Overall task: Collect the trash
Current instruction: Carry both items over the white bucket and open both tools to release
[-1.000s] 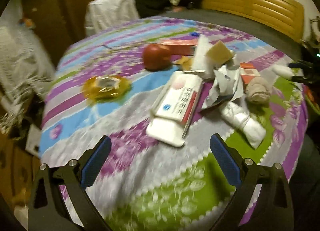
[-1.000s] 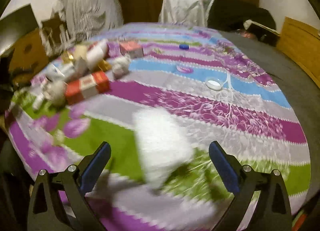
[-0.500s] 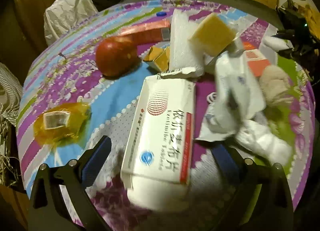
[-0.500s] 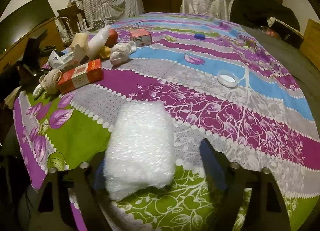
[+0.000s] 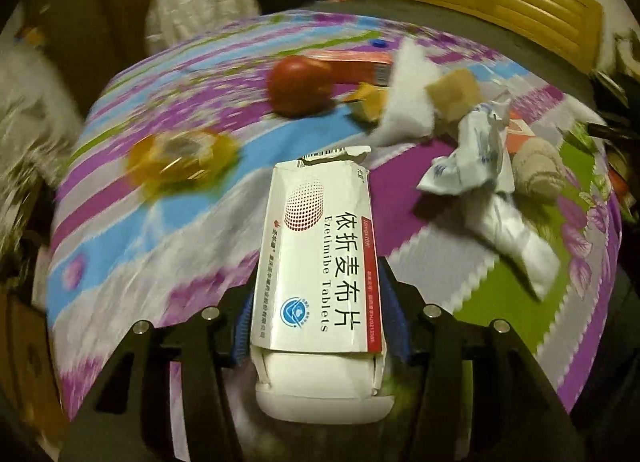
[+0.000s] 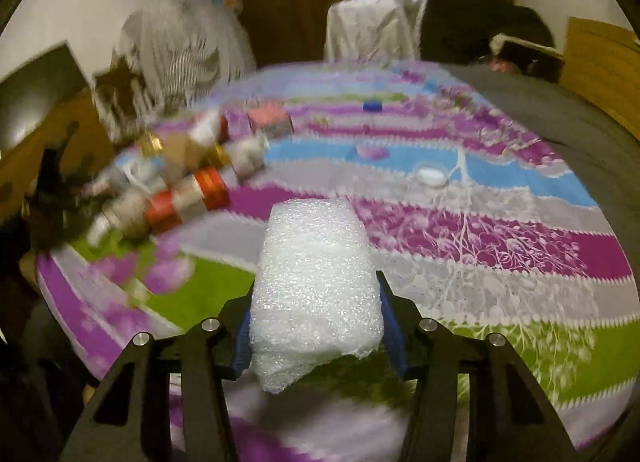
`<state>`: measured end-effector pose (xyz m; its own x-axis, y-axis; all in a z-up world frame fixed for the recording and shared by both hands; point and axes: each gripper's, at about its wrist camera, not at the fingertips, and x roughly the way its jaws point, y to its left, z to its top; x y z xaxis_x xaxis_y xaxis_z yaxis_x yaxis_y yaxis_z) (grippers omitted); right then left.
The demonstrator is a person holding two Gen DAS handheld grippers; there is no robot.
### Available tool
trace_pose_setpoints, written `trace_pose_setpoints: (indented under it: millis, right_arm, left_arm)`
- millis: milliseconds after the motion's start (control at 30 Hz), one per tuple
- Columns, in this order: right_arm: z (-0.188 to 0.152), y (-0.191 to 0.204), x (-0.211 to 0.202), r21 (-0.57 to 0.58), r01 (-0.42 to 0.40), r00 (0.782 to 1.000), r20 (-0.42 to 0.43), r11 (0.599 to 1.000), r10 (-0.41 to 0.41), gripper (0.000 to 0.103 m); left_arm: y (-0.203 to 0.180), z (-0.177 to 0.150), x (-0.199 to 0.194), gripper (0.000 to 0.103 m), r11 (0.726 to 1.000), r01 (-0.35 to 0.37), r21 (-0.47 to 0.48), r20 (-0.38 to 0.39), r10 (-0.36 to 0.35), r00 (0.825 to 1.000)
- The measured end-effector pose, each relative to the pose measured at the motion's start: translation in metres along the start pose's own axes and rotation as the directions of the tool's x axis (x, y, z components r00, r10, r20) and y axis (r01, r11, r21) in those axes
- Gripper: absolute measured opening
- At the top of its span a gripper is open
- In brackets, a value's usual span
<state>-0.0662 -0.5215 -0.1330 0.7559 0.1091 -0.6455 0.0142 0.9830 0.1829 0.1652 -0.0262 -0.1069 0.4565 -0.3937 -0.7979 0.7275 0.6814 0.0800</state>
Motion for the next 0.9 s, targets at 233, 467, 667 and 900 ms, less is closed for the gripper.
trace_pose_setpoints:
  millis: [233, 467, 667, 900]
  right_arm:
    - [0.031, 0.110, -0.029, -0.055, -0.108, 0.988, 0.104, 0.993, 0.113, 0.053]
    - [0.066, 0.238, 0.004, -0.135, -0.219, 0.970, 0.078, 0.966, 0.231, 0.053]
    - [0.090, 0.341, 0.036, -0.164, -0.295, 0.953, 0.023, 0.941, 0.302, 0.053]
    - [0.118, 0.463, 0.074, -0.241, -0.376, 0.927, -0.084, 0.895, 0.367, 0.053]
  left_arm:
    - [0.006, -0.035, -0.061, 0.051, 0.920, -0.302, -0.249, -0.036, 0.303, 0.952]
    - [0.007, -0.055, -0.123, 0.051, 0.754, -0.476, -0.453, -0.050, 0.512, 0.857]
    - [0.032, -0.077, -0.170, 0.051, 0.628, -0.576, -0.524, -0.068, 0.643, 0.763]
    - [0.084, -0.125, -0.219, 0.051, 0.474, -0.642, -0.603, -0.154, 0.720, 0.677]
